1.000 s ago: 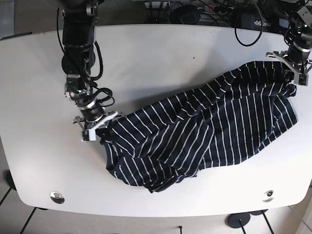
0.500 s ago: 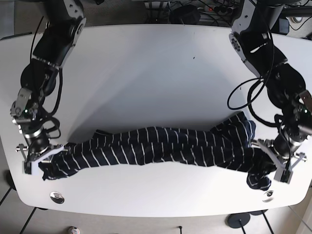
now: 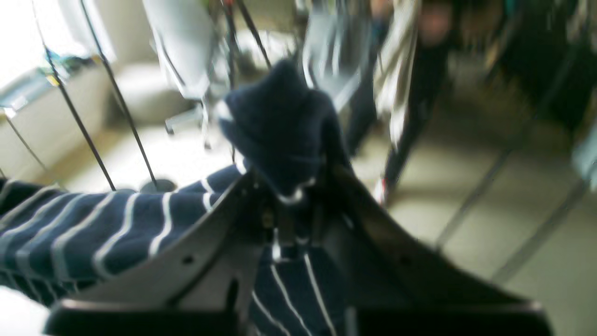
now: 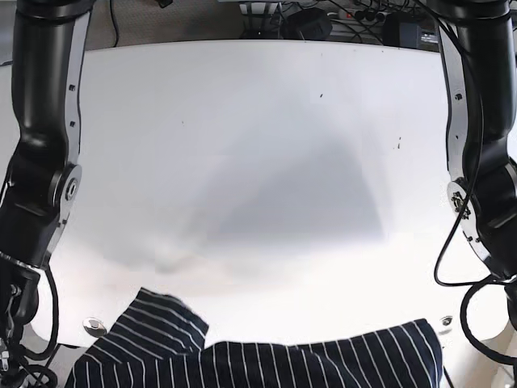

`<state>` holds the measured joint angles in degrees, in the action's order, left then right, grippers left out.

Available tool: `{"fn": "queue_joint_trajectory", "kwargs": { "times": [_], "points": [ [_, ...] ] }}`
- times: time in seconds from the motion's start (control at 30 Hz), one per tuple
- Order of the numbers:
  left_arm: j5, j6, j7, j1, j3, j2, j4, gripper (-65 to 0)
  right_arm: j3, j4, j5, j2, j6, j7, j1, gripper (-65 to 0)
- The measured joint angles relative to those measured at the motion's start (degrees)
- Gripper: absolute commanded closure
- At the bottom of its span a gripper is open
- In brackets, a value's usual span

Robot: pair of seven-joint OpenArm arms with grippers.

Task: Fold the T-shirt properly
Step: 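Lift the shirt edge with both grippers and shake it out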

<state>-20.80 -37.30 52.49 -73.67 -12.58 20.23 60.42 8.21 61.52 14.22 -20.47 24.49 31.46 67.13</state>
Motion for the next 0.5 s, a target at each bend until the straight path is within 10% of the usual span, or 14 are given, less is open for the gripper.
{"fn": "queue_joint_trajectory", "kwargs": {
  "times": [0.2,0.5],
  "points": [
    [0.50,-0.24,1.42,9.22,-3.43,1.57,3.91,0.0,0.52,8.55,-0.20,0.20,0.02,4.44,-10.40,-2.1],
    [-0.09,-1.49,1.53,50.45,-14.80,1.29,25.20,0.0,15.41,25.35,0.63,5.70,1.31,4.76,-51.17,-2.1]
  ]
}}
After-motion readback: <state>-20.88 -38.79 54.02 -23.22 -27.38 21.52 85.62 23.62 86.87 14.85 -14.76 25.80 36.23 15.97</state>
